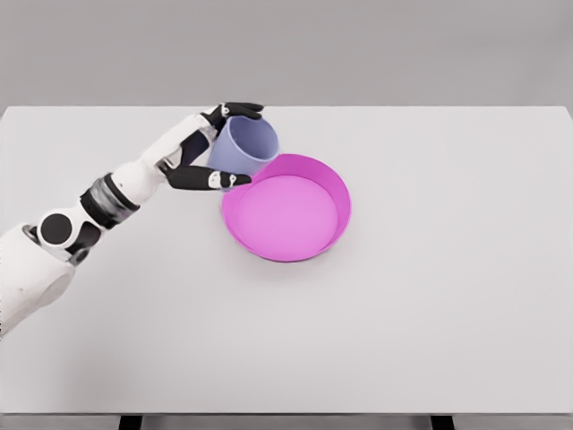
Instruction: Flip the cup with left arm and place it on the plate
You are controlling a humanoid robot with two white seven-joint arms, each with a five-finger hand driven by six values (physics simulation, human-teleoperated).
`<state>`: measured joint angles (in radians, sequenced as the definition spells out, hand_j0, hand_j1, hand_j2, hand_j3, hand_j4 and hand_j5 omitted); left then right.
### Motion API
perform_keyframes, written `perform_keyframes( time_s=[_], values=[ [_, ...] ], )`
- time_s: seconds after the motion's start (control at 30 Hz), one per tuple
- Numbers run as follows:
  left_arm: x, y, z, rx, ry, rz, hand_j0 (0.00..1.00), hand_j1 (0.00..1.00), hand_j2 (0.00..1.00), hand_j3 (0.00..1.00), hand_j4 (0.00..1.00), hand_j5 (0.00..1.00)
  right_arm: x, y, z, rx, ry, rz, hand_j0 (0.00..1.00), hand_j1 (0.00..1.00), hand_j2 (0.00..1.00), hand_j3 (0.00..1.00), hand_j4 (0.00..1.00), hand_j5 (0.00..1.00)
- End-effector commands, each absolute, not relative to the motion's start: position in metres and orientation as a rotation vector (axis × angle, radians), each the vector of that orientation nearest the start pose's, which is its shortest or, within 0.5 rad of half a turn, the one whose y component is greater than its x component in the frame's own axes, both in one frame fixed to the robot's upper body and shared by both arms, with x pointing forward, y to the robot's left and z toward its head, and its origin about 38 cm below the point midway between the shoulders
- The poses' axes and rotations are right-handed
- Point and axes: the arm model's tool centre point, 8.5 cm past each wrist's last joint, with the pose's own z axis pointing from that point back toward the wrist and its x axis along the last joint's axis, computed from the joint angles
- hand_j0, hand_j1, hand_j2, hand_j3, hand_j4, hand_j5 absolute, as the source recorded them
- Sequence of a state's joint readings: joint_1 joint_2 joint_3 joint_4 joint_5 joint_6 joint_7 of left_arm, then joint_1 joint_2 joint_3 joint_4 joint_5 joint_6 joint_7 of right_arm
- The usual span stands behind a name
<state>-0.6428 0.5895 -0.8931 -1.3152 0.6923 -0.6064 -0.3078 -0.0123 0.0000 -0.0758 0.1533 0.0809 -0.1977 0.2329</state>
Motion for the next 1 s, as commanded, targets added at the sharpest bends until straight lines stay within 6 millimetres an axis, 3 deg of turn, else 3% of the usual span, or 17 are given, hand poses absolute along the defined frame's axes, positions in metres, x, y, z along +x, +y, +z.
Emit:
perform_keyframes(
  time_s=[0.0, 0.23, 0.43, 0.7, 0.97],
  values=[
    [0.441, 0.190, 0.176, -0.675, -1.907, -0.799, 0.64, 0.64, 0.64, 0.64, 0.64, 0.64, -0.024, -0.247, -0.256, 0.158, -0.056, 0.014, 1.00, 1.00, 1.00, 1.00, 1.00, 1.00],
    [0.443, 0.186, 0.172, -0.723, -1.902, -0.648, 0.62, 0.62, 0.62, 0.62, 0.62, 0.62, -0.024, -0.247, -0.256, 0.158, -0.056, 0.014, 1.00, 1.00, 1.00, 1.00, 1.00, 1.00],
    [0.439, 0.152, 0.164, -0.796, -1.904, -0.575, 0.59, 0.59, 0.59, 0.59, 0.59, 0.59, -0.024, -0.247, -0.256, 0.158, -0.056, 0.014, 1.00, 1.00, 1.00, 1.00, 1.00, 1.00],
    [0.439, 0.132, 0.144, -0.879, -1.856, -0.340, 0.56, 0.56, 0.56, 0.56, 0.56, 0.56, -0.024, -0.247, -0.256, 0.158, -0.056, 0.014, 1.00, 1.00, 1.00, 1.00, 1.00, 1.00],
    [0.445, 0.145, 0.155, -0.737, -1.979, -0.365, 0.56, 0.56, 0.56, 0.56, 0.56, 0.56, -0.024, -0.247, -0.256, 0.158, -0.056, 0.014, 1.00, 1.00, 1.00, 1.00, 1.00, 1.00]
  ],
)
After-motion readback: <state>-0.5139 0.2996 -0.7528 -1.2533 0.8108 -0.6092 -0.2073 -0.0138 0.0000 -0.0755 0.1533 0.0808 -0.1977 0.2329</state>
